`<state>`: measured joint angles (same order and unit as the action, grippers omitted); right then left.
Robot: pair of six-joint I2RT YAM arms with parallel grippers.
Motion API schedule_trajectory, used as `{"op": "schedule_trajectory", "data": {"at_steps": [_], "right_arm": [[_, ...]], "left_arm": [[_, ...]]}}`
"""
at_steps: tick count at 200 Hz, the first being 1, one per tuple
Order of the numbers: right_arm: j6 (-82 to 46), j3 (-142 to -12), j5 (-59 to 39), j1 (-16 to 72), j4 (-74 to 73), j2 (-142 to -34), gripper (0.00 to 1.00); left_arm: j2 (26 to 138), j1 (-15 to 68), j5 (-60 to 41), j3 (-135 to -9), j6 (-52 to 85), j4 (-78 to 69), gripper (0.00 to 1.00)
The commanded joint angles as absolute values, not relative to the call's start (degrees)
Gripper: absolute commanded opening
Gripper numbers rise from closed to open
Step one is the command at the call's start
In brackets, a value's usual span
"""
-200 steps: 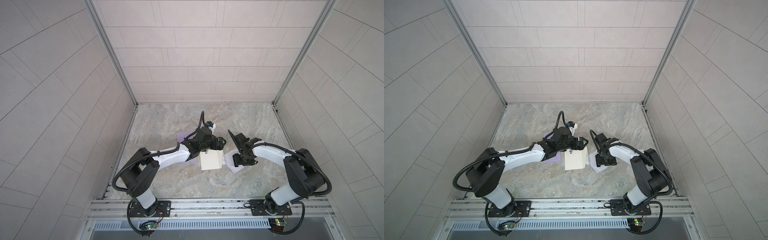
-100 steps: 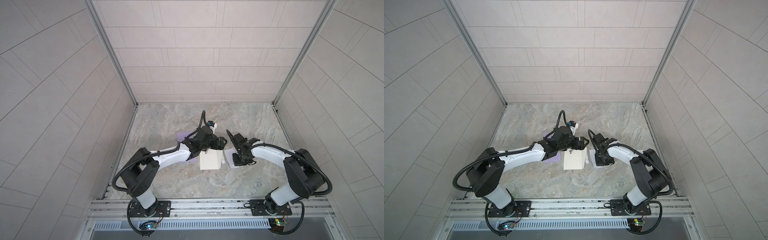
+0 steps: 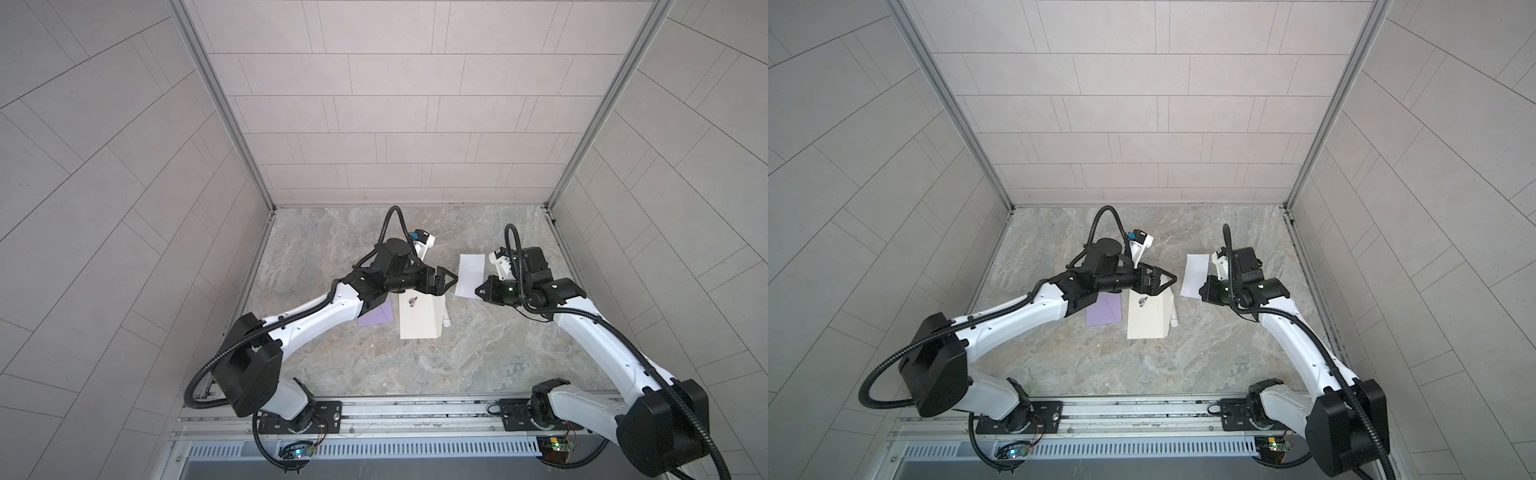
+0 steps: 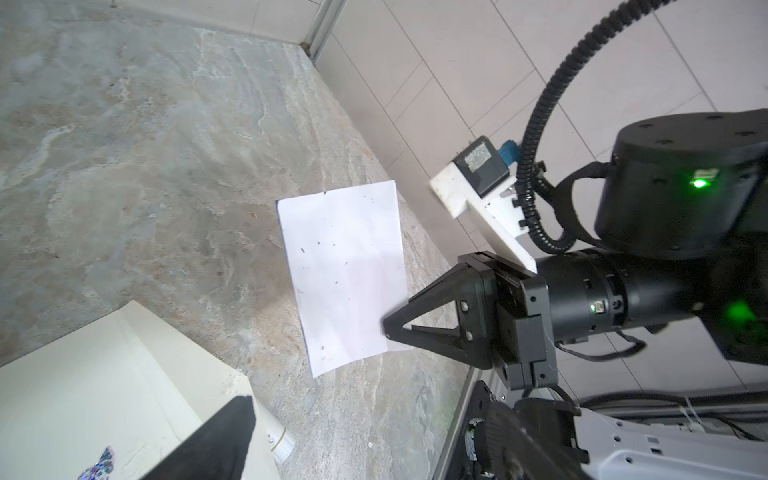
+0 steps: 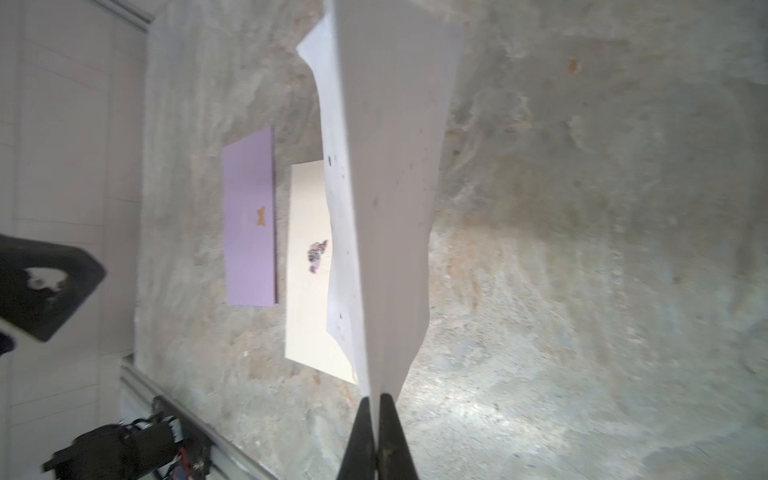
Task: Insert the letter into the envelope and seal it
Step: 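Lift the white sheet upright with the right gripper toward the left gripper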
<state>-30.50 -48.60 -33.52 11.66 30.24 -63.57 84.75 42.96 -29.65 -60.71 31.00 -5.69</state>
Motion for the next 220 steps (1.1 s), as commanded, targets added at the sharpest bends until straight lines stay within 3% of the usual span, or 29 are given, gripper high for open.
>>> {"op": "schedule_trajectory", "data": {"at_steps": [1, 74, 112, 192, 202, 220], "right_arm": [[-34.6, -46.2, -46.0, 11.6, 20.4, -60.6, 0.0], [-39.7, -45.5, -57.0, 12.1, 8.9, -54.0, 0.0], [-39.7, -46.8, -57.2, 13.4, 8.9, -54.9, 0.0], [-39.1, -49.8, -55.5, 19.7, 6.8, -57.8, 0.0], [-38.8, -49.8, -54.6, 19.9, 6.9, -58.3, 0.0], [-38.1, -49.5, -52.6, 20.1, 7.6, -59.5, 0.0]], "left_arm": [[83.3, 41.4, -38.8, -59.0, 30.9, -6.7, 0.98], [82.2, 35.4, -50.9, -50.3, 45.8, -29.7, 1.0], [82.9, 35.4, -53.9, -47.9, 50.8, -41.4, 1.0], [85.1, 35.6, -54.2, -45.9, 55.1, -48.2, 1.0], [84.8, 35.5, -54.5, -46.0, 55.3, -48.0, 0.95], [83.8, 35.5, -54.9, -46.2, 55.4, -47.2, 0.68]]}}
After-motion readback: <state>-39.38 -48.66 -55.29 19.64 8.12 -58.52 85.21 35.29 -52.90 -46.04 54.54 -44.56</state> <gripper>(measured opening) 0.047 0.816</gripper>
